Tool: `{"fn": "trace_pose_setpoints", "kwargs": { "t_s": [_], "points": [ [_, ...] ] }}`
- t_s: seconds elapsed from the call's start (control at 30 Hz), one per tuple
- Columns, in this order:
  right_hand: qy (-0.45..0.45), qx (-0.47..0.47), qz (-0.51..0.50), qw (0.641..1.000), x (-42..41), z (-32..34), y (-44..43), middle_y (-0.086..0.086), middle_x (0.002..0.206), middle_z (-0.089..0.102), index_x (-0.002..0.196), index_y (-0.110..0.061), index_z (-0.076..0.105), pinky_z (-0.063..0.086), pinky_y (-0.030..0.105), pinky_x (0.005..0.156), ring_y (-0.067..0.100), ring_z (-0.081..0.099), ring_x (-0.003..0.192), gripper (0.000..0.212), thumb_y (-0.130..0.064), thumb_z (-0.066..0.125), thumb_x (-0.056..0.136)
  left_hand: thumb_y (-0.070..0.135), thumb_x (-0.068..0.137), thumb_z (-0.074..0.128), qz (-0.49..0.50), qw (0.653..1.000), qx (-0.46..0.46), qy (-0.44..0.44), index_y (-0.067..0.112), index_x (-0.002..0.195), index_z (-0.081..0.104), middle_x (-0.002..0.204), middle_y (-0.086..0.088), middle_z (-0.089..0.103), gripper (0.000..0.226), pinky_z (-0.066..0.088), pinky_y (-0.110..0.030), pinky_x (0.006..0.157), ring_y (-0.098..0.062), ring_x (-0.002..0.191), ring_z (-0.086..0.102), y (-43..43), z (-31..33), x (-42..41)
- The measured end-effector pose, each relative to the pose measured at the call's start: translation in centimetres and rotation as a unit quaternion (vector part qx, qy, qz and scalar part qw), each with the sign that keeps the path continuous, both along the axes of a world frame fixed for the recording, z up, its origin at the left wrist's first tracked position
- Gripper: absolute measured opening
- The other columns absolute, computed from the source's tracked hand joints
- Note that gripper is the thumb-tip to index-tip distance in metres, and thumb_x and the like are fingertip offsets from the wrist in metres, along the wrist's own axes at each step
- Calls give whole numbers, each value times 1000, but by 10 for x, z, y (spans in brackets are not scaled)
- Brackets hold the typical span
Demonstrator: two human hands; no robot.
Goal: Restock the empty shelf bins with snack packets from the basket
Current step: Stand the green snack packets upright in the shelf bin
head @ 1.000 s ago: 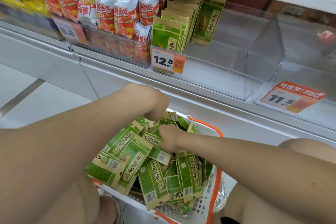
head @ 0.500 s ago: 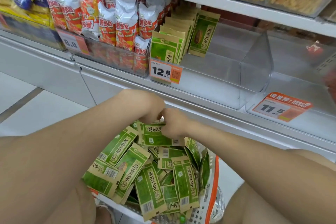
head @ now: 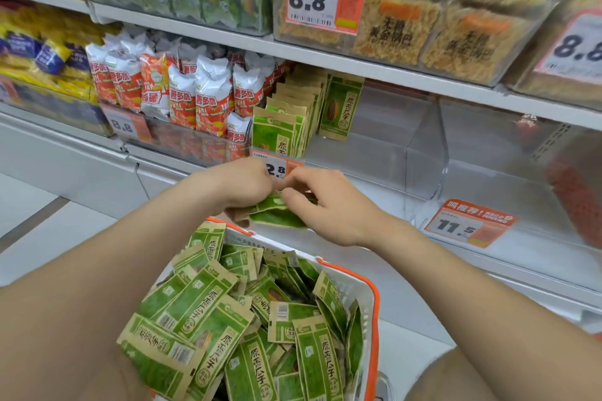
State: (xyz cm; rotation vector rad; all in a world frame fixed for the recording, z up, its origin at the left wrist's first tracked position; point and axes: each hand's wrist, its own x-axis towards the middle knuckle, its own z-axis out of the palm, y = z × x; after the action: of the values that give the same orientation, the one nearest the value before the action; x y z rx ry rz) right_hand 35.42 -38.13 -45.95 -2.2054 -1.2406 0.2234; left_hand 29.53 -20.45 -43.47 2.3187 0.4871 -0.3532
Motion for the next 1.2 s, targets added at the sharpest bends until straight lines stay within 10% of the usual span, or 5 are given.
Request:
{"fn": "trace_pose_setpoints", "kwargs": {
  "t_s": [0.33,0.53,0.83,0.97,1.2],
  "points": [
    [-116,82,-161,977,22,3,-10,5,85,67,96,-19,55,45,43,69,35,62,83,46,-59,36,107,44,110,42,231,861,-444,-86,4,103,71,67,-10,65,51,62,-36,58,-17,49,56,-27,6,11],
    [177,152,-285,930,38,9,-14,11,73,74,73,-2,70,57,47,76,34,72,77,82,-70,34,103,44,108,54,122,925,-277,-228,6,93,59,74,-6,52,42,58,-36,52,-13,47,55,-43,-1,13],
    [186,191,-282,921,57,7,-11,-2,67,69,82,-7,71,56,40,65,22,68,67,63,-64,52,99,44,111,43,115,943,-75,-303,7,90,67,74,-9,71,49,59,-43,60,-28,62,68,-33,1,27],
    [227,239,-388,861,96,11,-2,9,95,67,104,-3,61,57,47,73,35,68,90,67,-68,47,94,31,100,58,25,886,250,-389,19,100,58,100,-1,57,12,49,-46,76,-28,91,56,-26,-3,34],
    [184,188,-404,876,159,5,25,8,118,67,125,-19,51,57,50,96,33,66,108,26,-26,52,99,31,76,78,14,829,404,-388,15,122,50,134,-14,42,56,40,-47,97,-38,121,43,-27,-11,58]
  ]
}}
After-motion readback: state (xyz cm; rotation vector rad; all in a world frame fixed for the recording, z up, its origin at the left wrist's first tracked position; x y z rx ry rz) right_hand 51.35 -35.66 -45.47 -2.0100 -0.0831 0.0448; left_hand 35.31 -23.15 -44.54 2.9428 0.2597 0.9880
